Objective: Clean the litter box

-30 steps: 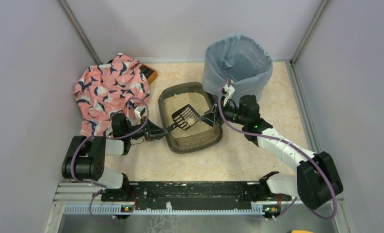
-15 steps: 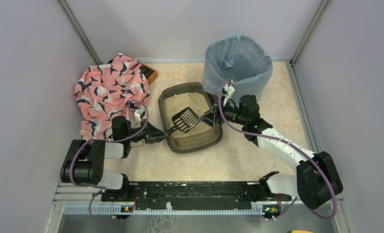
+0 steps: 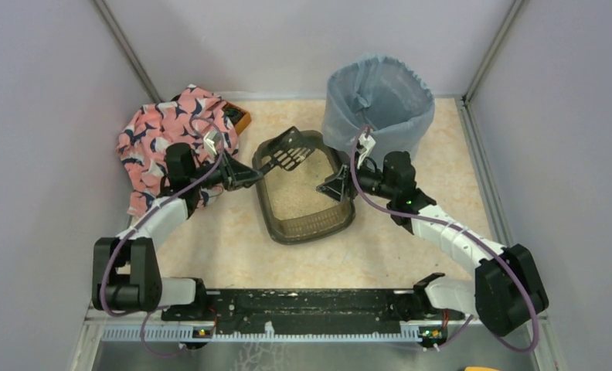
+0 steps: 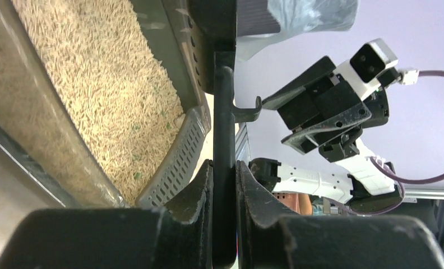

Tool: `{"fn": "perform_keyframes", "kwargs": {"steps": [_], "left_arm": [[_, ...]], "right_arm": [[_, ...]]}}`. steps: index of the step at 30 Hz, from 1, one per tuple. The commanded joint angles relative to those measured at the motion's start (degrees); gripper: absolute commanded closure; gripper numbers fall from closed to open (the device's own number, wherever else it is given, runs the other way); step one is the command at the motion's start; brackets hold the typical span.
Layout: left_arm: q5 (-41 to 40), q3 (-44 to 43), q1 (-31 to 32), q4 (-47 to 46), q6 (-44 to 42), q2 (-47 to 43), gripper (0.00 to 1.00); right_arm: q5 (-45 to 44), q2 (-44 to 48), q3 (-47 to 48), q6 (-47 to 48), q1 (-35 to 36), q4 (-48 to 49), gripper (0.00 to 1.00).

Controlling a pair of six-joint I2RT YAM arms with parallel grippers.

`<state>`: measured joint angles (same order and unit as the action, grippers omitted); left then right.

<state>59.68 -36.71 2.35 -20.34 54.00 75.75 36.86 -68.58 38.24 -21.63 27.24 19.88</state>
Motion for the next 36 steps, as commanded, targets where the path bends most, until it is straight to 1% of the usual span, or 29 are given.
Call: {"fn": "perform_keyframes", "kwargs": {"steps": [1, 4, 12, 20, 31, 33, 36], "left_arm": [[-2.16, -5.13, -0.33, 9.84, -3.44, 0.50, 1.00], [-3.37, -8.56, -0.28, 11.21, -3.01, 1.20, 1.00], [-6.40, -18.83, 0.38, 10.36, 2.41, 2.52, 1.00], [-8.76, -28.75, 4.40, 9.90, 4.68, 6.41, 1.00], [-14.12, -47.21, 13.37, 10.34, 5.55, 18.91, 1.00], [-14.73, -51.65, 14.61, 10.87, 4.43, 21.56, 1.00], [-15.30, -59.30, 16.75, 13.82, 0.25, 25.77, 1.00]], "right_arm": [[0.76, 4.28, 0.74, 0.10, -0.44, 1.84, 0.47], [0.37, 6.28, 0.96, 0.42, -0.41, 0.38, 0.47], [-0.46, 10.09, 1.09, 1.46, -0.43, -2.86, 0.47], [-1.34, 12.13, 0.35, 1.90, -0.44, -3.77, 0.47], [-1.86, 14.48, -0.16, 2.38, -0.42, -5.42, 0.47], [-2.08, 14.89, -0.42, 2.42, -0.44, -5.71, 0.47], [-2.55, 15.36, -0.53, 2.86, -0.39, -6.44, 0.47]]}}
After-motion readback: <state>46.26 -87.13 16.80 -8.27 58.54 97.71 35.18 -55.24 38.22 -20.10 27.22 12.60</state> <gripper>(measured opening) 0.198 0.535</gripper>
